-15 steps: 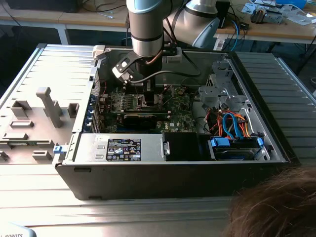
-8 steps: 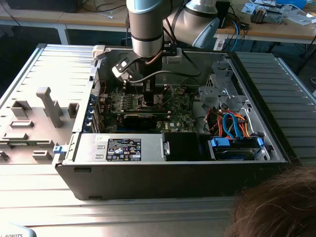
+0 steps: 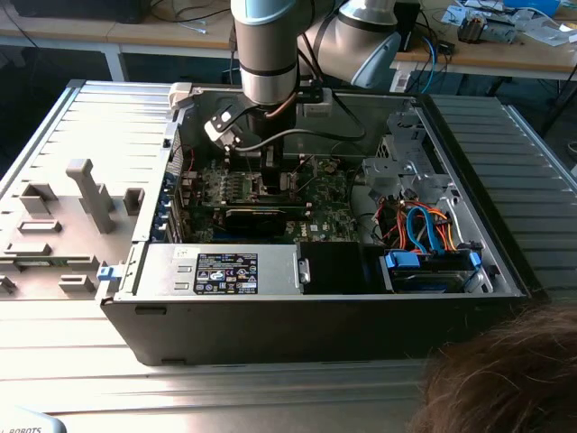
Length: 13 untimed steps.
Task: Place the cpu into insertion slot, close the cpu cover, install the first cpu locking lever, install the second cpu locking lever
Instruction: 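Place the cpu into insertion slot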
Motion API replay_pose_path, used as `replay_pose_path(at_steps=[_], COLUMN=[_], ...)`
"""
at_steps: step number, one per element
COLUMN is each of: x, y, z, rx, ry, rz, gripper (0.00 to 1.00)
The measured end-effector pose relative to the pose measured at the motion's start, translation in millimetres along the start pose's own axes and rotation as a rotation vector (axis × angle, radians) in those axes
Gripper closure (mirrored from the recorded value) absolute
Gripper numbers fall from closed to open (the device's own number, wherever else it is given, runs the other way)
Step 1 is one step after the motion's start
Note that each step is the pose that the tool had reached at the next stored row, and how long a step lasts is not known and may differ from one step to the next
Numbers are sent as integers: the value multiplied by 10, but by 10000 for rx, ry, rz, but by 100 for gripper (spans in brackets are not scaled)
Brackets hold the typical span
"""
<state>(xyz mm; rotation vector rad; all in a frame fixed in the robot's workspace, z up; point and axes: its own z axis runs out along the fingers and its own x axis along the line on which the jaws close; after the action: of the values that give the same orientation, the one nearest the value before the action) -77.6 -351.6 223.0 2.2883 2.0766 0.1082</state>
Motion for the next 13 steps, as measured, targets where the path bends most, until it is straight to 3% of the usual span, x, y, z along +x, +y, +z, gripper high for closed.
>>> replay_pose_path(at_steps=[13], x=[0], y=[-1], z=[4], rx=[-3], ry=[-14], rz=[164], gripper=[46])
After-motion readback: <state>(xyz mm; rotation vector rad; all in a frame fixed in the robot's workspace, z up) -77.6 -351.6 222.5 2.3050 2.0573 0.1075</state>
